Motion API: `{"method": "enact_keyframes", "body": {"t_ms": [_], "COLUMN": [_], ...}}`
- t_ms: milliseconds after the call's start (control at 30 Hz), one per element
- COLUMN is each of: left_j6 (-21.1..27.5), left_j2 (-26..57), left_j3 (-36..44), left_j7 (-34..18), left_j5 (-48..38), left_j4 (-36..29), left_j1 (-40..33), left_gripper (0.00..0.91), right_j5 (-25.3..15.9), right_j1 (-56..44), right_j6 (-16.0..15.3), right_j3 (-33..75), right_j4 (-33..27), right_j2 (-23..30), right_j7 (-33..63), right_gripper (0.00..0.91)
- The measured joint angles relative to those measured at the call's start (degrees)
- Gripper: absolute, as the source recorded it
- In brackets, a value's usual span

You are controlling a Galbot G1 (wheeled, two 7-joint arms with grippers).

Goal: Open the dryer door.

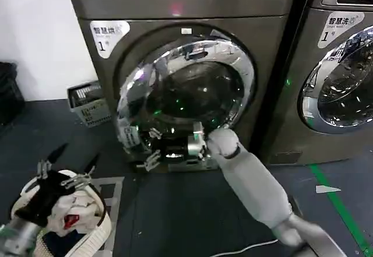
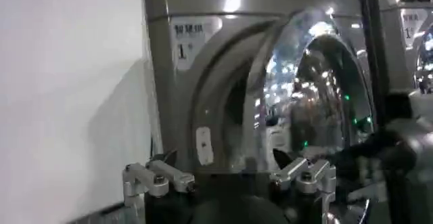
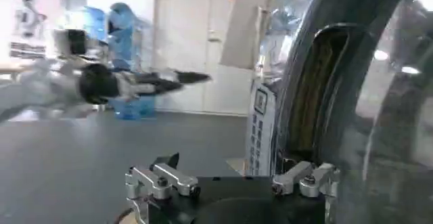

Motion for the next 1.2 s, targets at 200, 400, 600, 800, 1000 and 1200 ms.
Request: {"method": "enact_keyframes", "body": {"t_ms": [200, 400, 600, 800, 1000, 1200], "left_j6": [1.93, 0.53, -2.42, -4.62, -4.98, -5.49], "left_j2": [5.37, 10.77, 15.79, 19.53, 21.81, 19.5], "left_j3": [3.24, 8.82, 16.99, 26.04, 37.64, 47.27], "left_j7": [-2.83, -1.2, 0.41, 2.32, 3.13, 3.96], "left_j5": [-2.46, -4.14, -5.69, -8.89, -14.46, -13.98], "left_j4": [4.92, 9.15, 14.9, 20.77, 26.06, 29.16], "left_j1": [-4.67, -9.98, -16.7, -22.49, -31.24, -39.34], "left_gripper": [0.907, 0.907, 0.907, 0.907, 0.907, 0.907], "right_j5": [0.09, 1.42, 2.88, 2.91, 4.35, 7.91], "right_j1": [-3.92, -8.8, -13.16, -18.08, -23.67, -29.53], "right_j6": [-0.05, 0.06, 0.23, 0.93, 2.96, 4.17], "right_j3": [2.14, 5.02, 7.93, 12.73, 21.44, 34.36], "right_j4": [5.33, 10.08, 13.68, 16.99, 18.2, 15.68], "right_j2": [-3.96, -7.18, -9.94, -12.6, -15.9, -18.73], "right_j7": [-2.47, -6.86, -11.75, -15.91, -18.31, -18.32], "right_gripper": [0.907, 0.907, 0.907, 0.907, 0.907, 0.907]}}
